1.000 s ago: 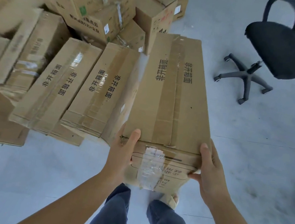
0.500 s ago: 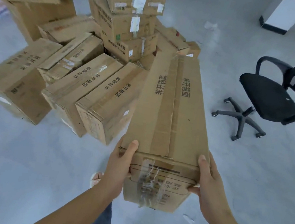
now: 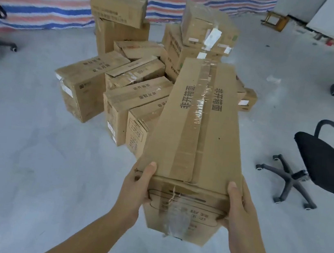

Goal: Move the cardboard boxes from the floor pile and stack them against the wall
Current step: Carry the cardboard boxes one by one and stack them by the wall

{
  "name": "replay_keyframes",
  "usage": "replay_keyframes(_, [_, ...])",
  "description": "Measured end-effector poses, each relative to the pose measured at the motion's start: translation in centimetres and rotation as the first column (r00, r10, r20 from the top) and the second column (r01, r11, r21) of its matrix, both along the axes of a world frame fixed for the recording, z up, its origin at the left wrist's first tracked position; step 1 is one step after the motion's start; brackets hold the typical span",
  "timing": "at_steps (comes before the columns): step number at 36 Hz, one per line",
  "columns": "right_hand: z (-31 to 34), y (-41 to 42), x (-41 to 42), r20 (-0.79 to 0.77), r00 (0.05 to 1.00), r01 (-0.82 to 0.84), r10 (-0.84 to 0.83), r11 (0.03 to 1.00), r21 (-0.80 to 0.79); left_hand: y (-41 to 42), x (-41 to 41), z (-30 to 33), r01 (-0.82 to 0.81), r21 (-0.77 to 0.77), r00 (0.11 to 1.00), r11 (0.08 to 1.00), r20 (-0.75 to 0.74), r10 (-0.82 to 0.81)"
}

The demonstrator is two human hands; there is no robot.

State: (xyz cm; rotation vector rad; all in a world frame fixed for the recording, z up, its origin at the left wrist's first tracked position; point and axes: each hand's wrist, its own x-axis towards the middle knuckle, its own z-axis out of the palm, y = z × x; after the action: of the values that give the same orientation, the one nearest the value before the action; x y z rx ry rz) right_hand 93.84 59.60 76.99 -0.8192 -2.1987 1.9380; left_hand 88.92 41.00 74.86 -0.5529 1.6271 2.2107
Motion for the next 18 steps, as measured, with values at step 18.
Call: replay_keyframes(18, [0.4, -29.9, 8.3, 0.069, 0.894, -0.443, 0.442, 0.896, -0.001, -30.1, 18.3, 0.6, -0.498, -0.035, 0.867, 0.867, -0.007, 0.498])
